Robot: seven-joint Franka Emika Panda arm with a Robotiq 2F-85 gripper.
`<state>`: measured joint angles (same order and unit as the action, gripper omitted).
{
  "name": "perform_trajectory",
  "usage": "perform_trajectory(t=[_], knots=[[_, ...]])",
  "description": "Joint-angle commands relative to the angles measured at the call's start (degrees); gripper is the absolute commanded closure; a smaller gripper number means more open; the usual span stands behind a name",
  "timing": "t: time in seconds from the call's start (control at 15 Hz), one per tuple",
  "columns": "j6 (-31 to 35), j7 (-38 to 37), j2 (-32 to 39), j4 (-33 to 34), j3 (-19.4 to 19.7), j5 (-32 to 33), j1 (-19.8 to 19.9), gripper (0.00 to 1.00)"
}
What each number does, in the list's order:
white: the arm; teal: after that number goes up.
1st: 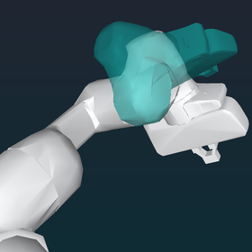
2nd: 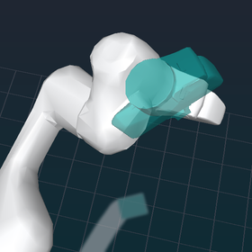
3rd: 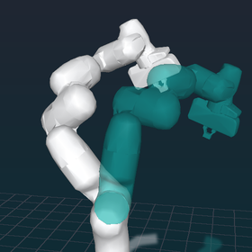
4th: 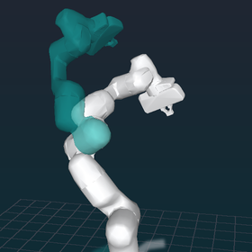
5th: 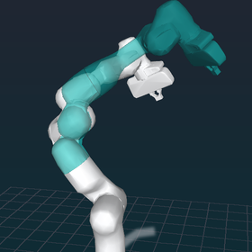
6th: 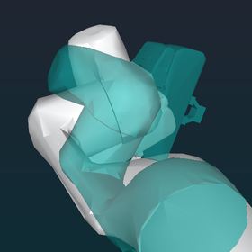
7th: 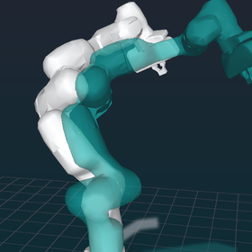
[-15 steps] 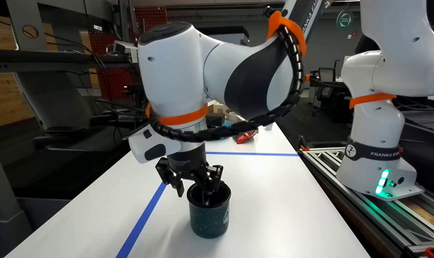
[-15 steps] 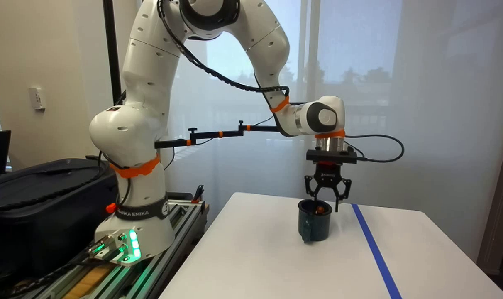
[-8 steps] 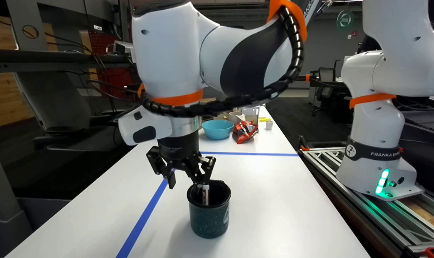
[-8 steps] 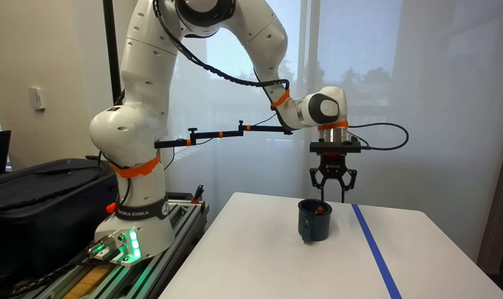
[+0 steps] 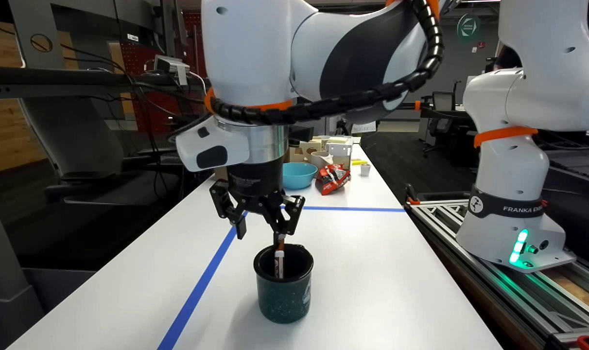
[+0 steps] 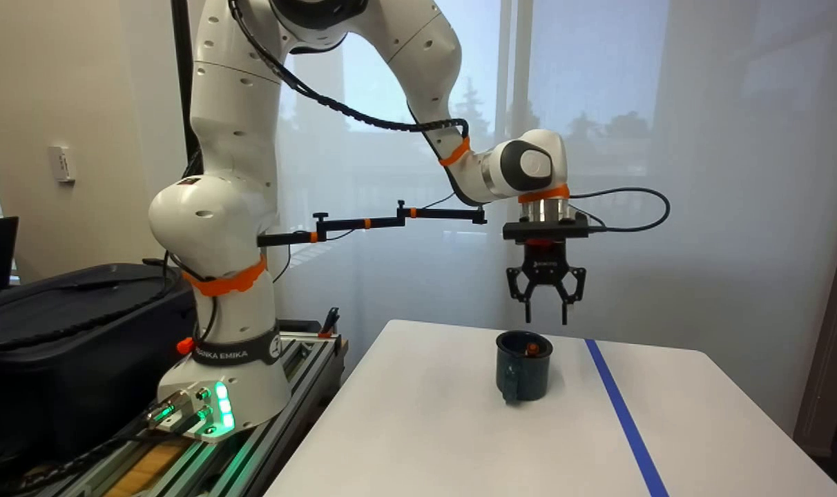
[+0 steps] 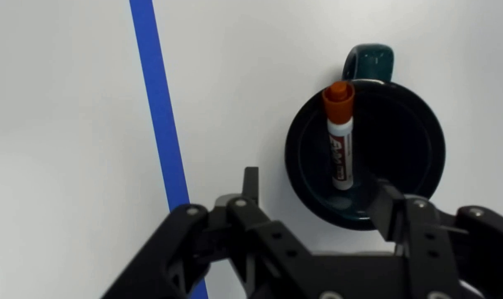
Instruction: Take the marker out of the cup
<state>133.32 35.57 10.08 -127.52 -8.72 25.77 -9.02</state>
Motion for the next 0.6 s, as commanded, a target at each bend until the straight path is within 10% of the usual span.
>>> perform_trajectory(t=[0.0, 0.53], knots=[[-1.09, -2.01, -4.82, -4.71, -0.13, 0.89, 0.08, 0.34], [-0.26, -2.89, -5.06, -7.87, -0.21, 1.34, -0.03, 0.44]])
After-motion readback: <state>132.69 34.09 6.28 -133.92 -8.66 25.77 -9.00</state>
